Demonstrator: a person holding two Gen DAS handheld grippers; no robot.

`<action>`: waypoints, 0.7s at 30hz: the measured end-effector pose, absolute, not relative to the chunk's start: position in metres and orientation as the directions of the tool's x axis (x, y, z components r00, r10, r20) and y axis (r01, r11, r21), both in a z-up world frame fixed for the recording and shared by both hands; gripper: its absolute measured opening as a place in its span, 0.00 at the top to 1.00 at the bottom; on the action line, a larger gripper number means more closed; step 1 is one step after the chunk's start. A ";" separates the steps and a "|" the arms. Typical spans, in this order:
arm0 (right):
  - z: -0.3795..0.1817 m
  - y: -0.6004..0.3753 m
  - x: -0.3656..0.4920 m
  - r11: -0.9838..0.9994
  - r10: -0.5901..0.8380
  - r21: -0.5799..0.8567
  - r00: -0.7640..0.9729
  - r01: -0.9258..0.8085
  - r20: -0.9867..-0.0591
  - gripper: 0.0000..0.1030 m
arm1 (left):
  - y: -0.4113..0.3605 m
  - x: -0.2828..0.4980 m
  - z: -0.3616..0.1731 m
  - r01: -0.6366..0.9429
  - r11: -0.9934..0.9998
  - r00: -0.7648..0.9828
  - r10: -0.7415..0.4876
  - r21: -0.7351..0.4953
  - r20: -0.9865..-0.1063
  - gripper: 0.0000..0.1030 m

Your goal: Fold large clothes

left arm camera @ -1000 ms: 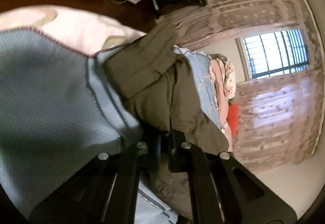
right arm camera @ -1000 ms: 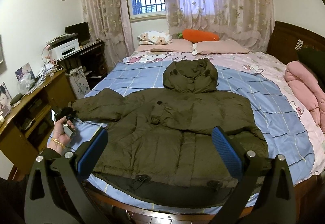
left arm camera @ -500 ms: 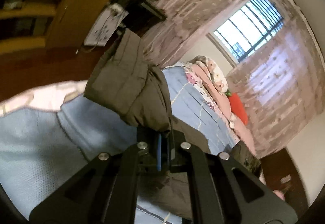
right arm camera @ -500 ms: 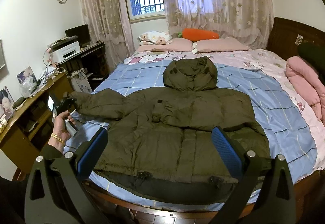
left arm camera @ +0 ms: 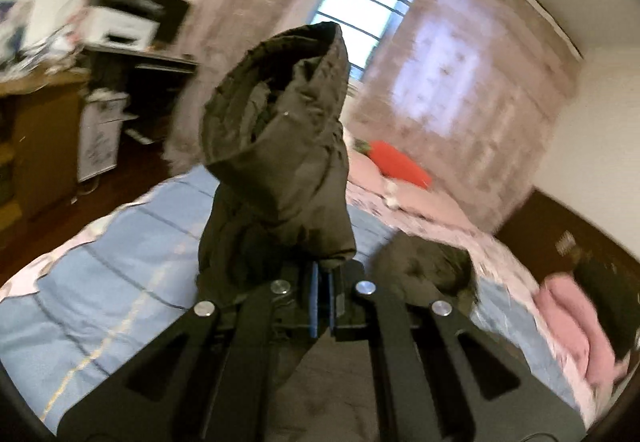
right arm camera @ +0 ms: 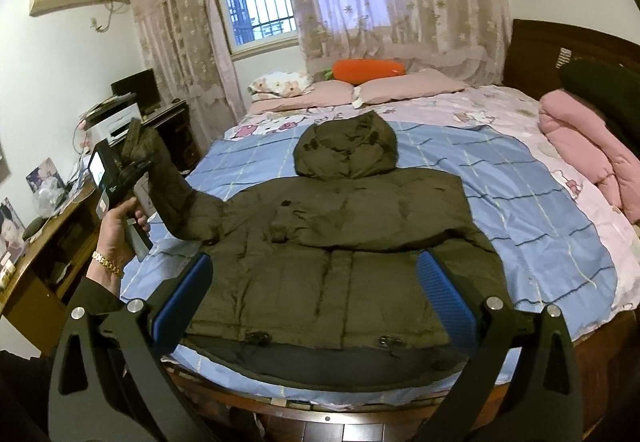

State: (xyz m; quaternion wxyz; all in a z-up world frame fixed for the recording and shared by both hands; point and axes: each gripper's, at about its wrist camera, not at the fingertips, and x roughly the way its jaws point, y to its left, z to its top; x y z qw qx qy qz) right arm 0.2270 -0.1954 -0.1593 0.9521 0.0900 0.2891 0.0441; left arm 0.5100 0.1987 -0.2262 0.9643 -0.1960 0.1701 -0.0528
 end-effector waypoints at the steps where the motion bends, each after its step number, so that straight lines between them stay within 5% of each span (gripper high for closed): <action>1: -0.159 -0.201 0.225 0.979 0.131 0.203 0.830 -0.023 -0.542 0.01 | 0.182 0.512 -0.224 0.059 0.925 0.931 -0.187 -0.376 -0.314 0.97; 13: -0.169 -0.266 0.202 0.966 0.068 0.245 0.834 0.083 -0.548 0.01 | -0.009 0.522 -0.245 0.313 0.925 0.814 -0.379 -0.216 -0.441 0.97; 21: -0.178 -0.299 0.187 0.953 0.035 0.267 0.830 0.139 -0.557 0.01 | -0.098 0.530 -0.309 0.368 0.920 0.723 -0.375 -0.136 -0.580 0.97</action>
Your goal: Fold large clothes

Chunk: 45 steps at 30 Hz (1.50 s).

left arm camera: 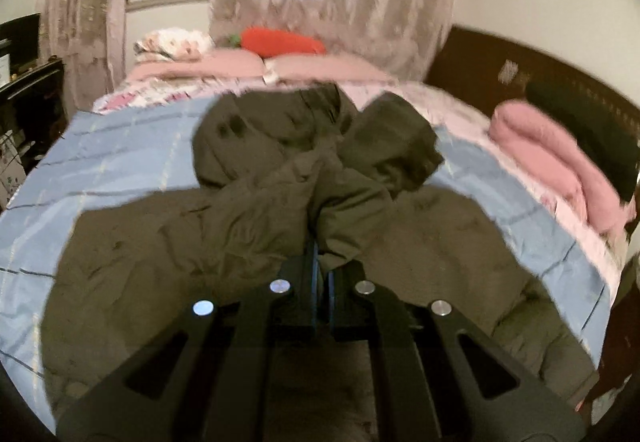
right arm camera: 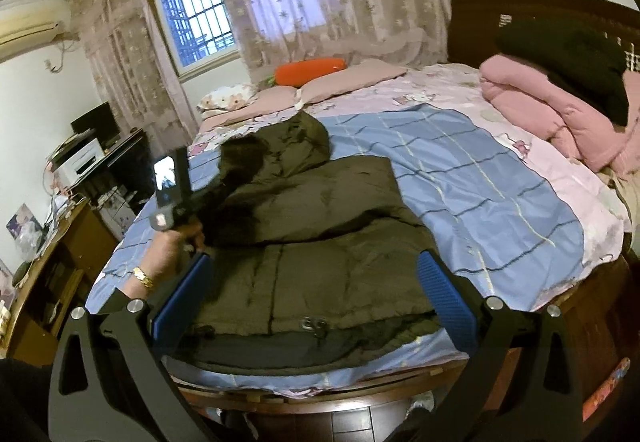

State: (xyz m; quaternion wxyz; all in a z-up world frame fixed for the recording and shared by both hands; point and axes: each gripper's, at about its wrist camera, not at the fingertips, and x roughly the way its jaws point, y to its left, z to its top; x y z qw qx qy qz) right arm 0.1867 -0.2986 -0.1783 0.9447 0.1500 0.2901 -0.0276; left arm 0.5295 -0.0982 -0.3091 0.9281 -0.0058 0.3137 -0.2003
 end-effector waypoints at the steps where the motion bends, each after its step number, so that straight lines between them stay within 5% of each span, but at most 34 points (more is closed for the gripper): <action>1: -0.180 -0.302 0.185 0.952 0.031 0.268 0.829 0.145 -0.559 0.01 | -0.106 0.530 -0.318 0.373 0.920 0.713 -0.367 -0.120 -0.598 0.97; 6: -0.186 -0.312 0.178 0.945 0.024 0.281 0.824 0.165 -0.566 0.01 | -0.126 0.533 -0.348 0.358 0.931 0.691 -0.317 -0.074 -0.650 0.85; 8: -0.187 -0.313 0.175 0.945 0.020 0.280 0.825 0.170 -0.565 0.01 | -0.131 0.532 -0.350 0.364 0.926 0.680 -0.337 -0.100 -0.651 0.38; 9: -0.186 -0.312 0.175 0.946 0.016 0.275 0.826 0.169 -0.564 0.01 | -0.133 0.527 -0.347 0.366 0.924 0.689 -0.348 -0.109 -0.635 0.02; 14: -0.182 -0.303 0.176 0.960 0.008 0.239 0.837 0.147 -0.546 0.01 | -0.136 0.496 -0.310 0.330 0.944 0.768 -0.283 -0.024 -0.575 0.02; 21: -0.171 -0.274 0.199 0.980 0.003 0.170 0.851 0.102 -0.525 0.01 | -0.086 0.449 -0.250 0.212 0.972 0.774 -0.232 -0.105 -0.589 0.02; 30: -0.173 -0.243 0.225 0.991 -0.054 0.070 0.823 0.113 -0.566 0.01 | -0.024 0.386 -0.166 0.163 0.978 0.854 -0.076 0.127 -0.515 0.02; 45: -0.179 -0.221 0.278 0.985 -0.134 0.003 0.780 0.172 -0.612 0.01 | 0.066 0.360 -0.123 0.190 0.982 0.811 -0.169 -0.021 -0.560 0.02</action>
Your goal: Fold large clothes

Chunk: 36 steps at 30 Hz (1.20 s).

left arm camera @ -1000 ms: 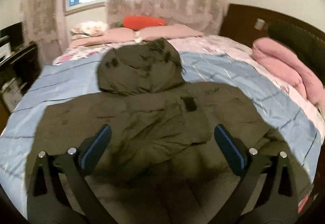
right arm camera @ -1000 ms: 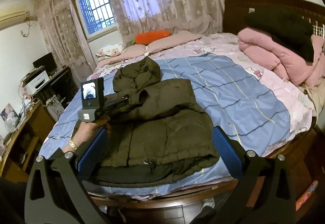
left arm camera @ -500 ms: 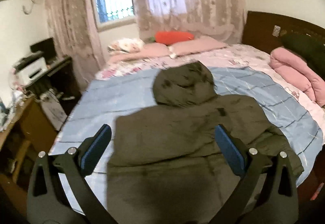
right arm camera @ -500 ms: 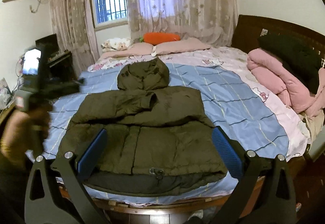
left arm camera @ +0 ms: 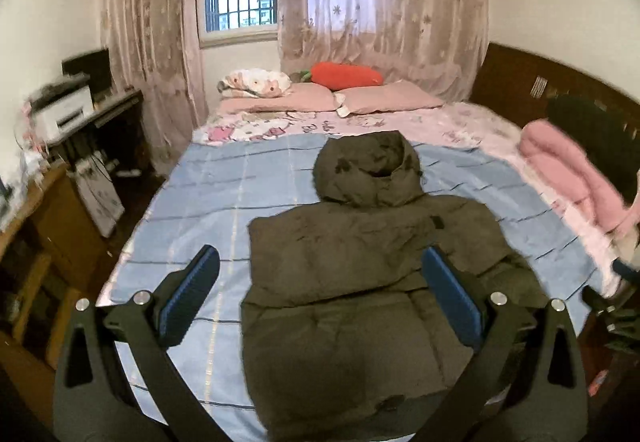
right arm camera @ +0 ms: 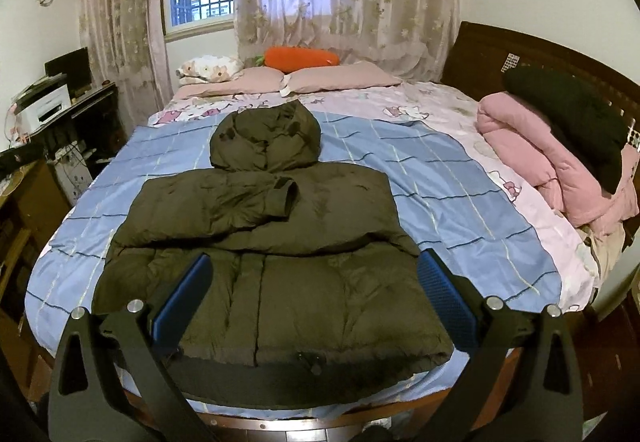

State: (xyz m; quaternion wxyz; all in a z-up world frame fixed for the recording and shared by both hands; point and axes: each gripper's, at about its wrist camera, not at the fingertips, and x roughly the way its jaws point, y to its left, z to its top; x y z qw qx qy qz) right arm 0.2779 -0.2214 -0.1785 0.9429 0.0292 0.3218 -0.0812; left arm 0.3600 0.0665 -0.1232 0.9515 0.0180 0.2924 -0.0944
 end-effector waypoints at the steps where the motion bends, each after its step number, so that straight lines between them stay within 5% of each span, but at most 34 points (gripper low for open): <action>1: -0.178 -0.221 0.279 0.985 -0.134 0.002 0.777 0.172 -0.615 0.01 | 0.069 0.361 -0.125 0.181 0.983 0.808 -0.164 -0.027 -0.565 0.02; 8: -0.172 -0.231 0.296 0.981 -0.154 -0.006 0.759 0.195 -0.633 0.01 | 0.068 0.361 -0.137 0.161 0.986 0.819 -0.106 0.050 -0.564 0.02; 16: -0.166 -0.241 0.324 0.989 -0.100 0.017 0.741 0.149 -0.664 0.01 | 0.065 0.351 -0.168 0.071 0.997 0.752 -0.035 0.029 -0.658 0.02; 22: -0.149 -0.248 0.362 0.998 -0.025 0.023 0.726 0.056 -0.687 0.01 | 0.061 0.383 -0.151 0.077 0.994 0.716 -0.108 -0.076 -0.690 0.02; 36: -0.148 -0.268 0.648 0.995 0.090 0.061 0.493 -0.074 -0.865 0.01 | -0.012 0.681 -0.145 0.246 0.966 0.429 -0.179 -0.076 -0.886 0.02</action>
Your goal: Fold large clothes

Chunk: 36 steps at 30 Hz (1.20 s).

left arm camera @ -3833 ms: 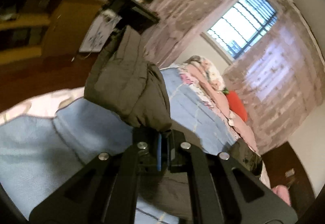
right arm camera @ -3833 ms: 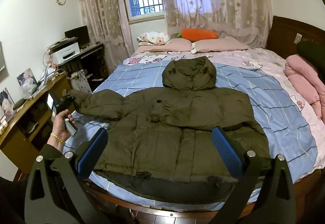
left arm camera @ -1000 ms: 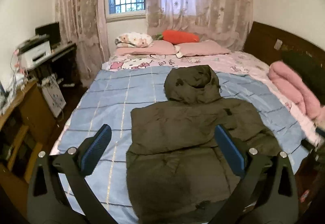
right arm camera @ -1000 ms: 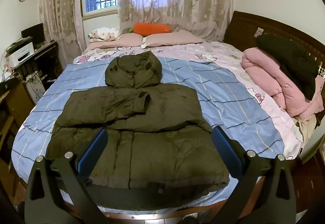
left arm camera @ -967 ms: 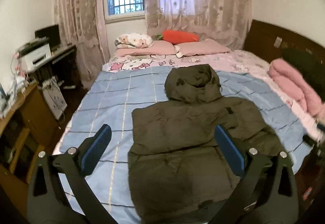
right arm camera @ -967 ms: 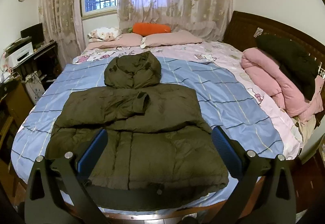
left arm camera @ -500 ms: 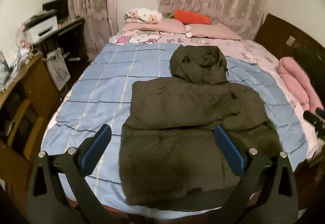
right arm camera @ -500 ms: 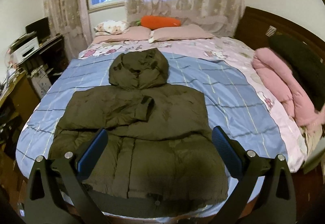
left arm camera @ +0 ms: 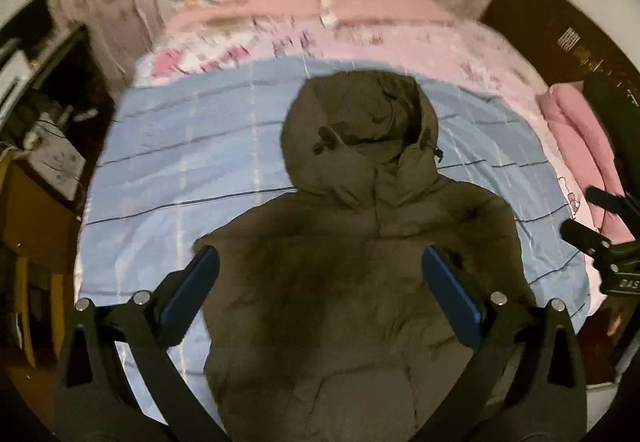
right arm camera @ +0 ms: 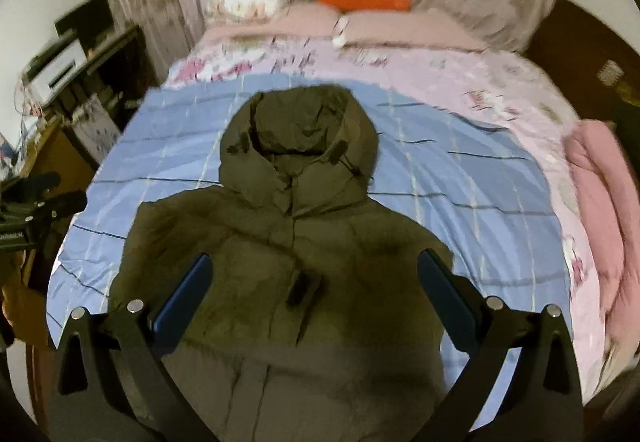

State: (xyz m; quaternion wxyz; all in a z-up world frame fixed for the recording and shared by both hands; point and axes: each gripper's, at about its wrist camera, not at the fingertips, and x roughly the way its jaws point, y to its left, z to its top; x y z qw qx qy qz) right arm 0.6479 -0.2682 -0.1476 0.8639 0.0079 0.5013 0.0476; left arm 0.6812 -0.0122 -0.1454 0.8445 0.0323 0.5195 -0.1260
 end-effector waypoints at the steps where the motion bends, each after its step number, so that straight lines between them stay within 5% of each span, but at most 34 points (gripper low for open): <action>1: -0.151 -0.272 0.674 0.997 0.075 0.050 0.476 -0.064 -0.876 0.01 | -0.018 0.703 -0.153 0.254 0.963 0.389 -0.185 -0.088 -0.902 0.02; 6: -0.176 -0.283 0.772 0.996 0.084 0.071 0.396 -0.047 -0.914 0.01 | -0.041 0.803 -0.200 0.271 0.962 0.313 -0.053 0.036 -0.948 0.02; 11: -0.217 -0.290 0.852 0.997 0.078 0.074 0.380 -0.025 -0.922 0.01 | -0.038 0.888 -0.241 0.208 0.978 0.278 -0.055 0.005 -0.959 0.02; 19: -0.283 -0.296 0.940 0.999 0.035 0.035 0.337 -0.007 -0.941 0.11 | -0.057 0.983 -0.315 0.150 0.988 0.255 -0.016 0.024 -0.967 0.02; 25: -0.311 -0.291 0.979 1.000 0.017 0.011 0.306 -0.023 -0.952 0.28 | -0.076 1.022 -0.343 0.191 0.974 0.283 0.065 0.123 -0.957 0.02; 26: -0.314 -0.290 0.982 1.000 0.013 0.005 0.297 -0.028 -0.955 0.44 | -0.077 1.028 -0.349 0.178 0.977 0.272 0.068 0.119 -0.960 0.05; 27: -0.319 -0.290 0.985 0.999 0.025 0.018 0.283 -0.028 -0.959 0.66 | -0.076 1.030 -0.352 0.160 0.981 0.264 0.065 0.110 -0.962 0.23; 28: -0.322 -0.290 0.987 1.000 0.022 0.018 0.273 -0.017 -0.962 0.74 | -0.075 1.034 -0.357 0.141 0.986 0.246 0.053 0.090 -0.968 0.52; 30: -0.321 -0.290 0.986 1.000 0.016 0.013 0.291 -0.014 -0.957 0.87 | -0.071 1.036 -0.365 0.098 0.995 0.210 0.014 0.036 -0.978 0.81; 36: -0.300 -0.296 0.955 0.998 0.065 0.050 0.383 -0.049 -0.922 0.92 | -0.073 1.009 -0.335 0.119 0.993 0.335 -0.063 -0.024 -0.940 0.87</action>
